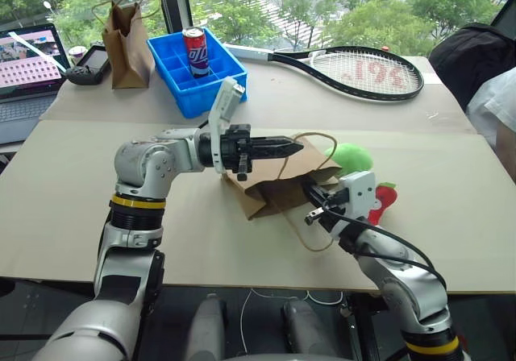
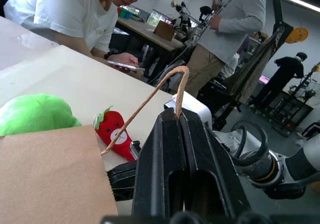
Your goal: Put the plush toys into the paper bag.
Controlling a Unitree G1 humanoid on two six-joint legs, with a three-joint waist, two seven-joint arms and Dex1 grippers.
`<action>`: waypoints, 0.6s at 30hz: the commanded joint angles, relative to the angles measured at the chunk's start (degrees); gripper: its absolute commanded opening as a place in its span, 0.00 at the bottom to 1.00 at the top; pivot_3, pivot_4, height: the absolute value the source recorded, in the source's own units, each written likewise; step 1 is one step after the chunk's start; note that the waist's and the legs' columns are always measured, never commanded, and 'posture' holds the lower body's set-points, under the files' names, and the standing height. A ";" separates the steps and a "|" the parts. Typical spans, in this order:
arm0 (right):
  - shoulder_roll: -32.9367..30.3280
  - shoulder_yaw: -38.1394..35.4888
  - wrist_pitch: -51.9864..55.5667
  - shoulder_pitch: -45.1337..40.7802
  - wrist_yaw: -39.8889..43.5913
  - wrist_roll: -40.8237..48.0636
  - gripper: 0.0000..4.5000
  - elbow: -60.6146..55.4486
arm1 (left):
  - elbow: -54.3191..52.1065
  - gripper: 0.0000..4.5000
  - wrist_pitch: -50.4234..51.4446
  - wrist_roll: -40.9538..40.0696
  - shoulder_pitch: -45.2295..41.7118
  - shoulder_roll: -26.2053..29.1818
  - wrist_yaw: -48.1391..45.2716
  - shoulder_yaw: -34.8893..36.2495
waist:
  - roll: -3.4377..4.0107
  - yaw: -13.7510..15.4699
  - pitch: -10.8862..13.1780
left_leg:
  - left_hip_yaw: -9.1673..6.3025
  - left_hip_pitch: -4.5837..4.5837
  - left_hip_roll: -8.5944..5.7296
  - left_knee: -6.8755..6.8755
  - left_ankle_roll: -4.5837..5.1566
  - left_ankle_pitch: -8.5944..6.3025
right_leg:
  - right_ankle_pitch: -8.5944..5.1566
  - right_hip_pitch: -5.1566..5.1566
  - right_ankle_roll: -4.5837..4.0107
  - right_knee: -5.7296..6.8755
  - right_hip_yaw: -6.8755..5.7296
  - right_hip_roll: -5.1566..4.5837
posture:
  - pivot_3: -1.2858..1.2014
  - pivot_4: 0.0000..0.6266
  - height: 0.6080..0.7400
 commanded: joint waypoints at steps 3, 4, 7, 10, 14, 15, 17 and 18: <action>1.53 3.39 -3.30 -3.44 2.89 -5.48 0.01 5.99 | -1.47 0.00 0.88 -3.77 -2.02 -1.92 2.99 1.82 | 0.00 0.00 0.00 | 0.00 0.00 0.00 0.00 0.00 0.00 | 0.00 -0.01 -0.01 0.01 0.00 0.00 | 0.52 0.24 0.42; 1.71 4.46 -3.81 -4.10 3.79 -6.56 0.01 7.72 | -1.10 0.00 1.29 -4.57 -2.60 -2.26 3.64 2.42 | 0.00 -0.01 0.00 | 0.00 0.00 0.00 0.01 0.00 0.00 | 0.00 -0.01 -0.01 0.02 0.00 0.00 | 0.52 0.24 0.42; 2.70 6.43 -5.11 -5.87 5.44 -9.00 0.01 12.47 | 1.24 0.00 2.58 -6.53 -5.11 -2.41 4.70 4.35 | 0.00 -0.01 0.00 | 0.00 -0.03 0.00 0.01 0.00 0.00 | 0.01 -0.06 -0.01 0.03 0.00 0.00 | 0.52 0.24 0.42; 2.81 7.72 -5.92 -6.91 7.45 -11.17 0.01 14.99 | 3.27 0.00 3.23 -7.68 -7.72 -1.59 4.90 5.72 | 0.00 -0.16 0.00 | 0.00 -0.04 0.00 0.01 -0.01 0.01 | 0.00 -0.09 -0.01 0.06 0.01 0.00 | 0.52 0.24 0.42; 1.45 9.51 -4.62 -6.98 9.28 -14.51 0.01 17.69 | 3.62 0.00 0.87 -6.94 -10.62 1.66 1.08 4.70 | 0.00 -0.37 0.00 | 0.01 0.01 0.00 -0.01 -0.02 0.01 | 0.00 -0.07 -0.01 0.08 0.01 0.01 | 0.52 0.24 0.42; 1.27 9.53 -4.06 -6.91 9.40 -15.11 0.01 18.10 | 4.08 0.00 -0.25 -6.47 -12.42 2.89 -0.28 4.60 | 0.00 -0.36 0.00 | 0.00 0.04 0.00 -0.01 -0.02 0.01 | 0.00 -0.05 0.00 0.09 0.01 0.02 | 0.52 0.24 0.42; 1.16 9.32 -3.31 -6.84 9.62 -15.86 0.01 18.35 | 5.32 0.00 -2.33 -5.66 -15.64 4.78 -2.54 4.40 | -0.01 -0.28 0.00 | 0.00 0.07 0.00 -0.01 -0.03 0.02 | 0.00 -0.04 -0.01 0.13 0.01 0.02 | 0.52 0.24 0.42; 1.17 9.17 -3.14 -6.81 9.74 -16.15 0.01 18.29 | 6.06 0.00 -3.32 -5.24 -17.12 5.51 -3.48 4.22 | -0.01 -0.20 0.00 | 0.00 0.07 0.00 -0.01 -0.07 0.04 | 0.00 -0.04 -0.01 0.15 -0.01 0.02 | 0.52 0.24 0.42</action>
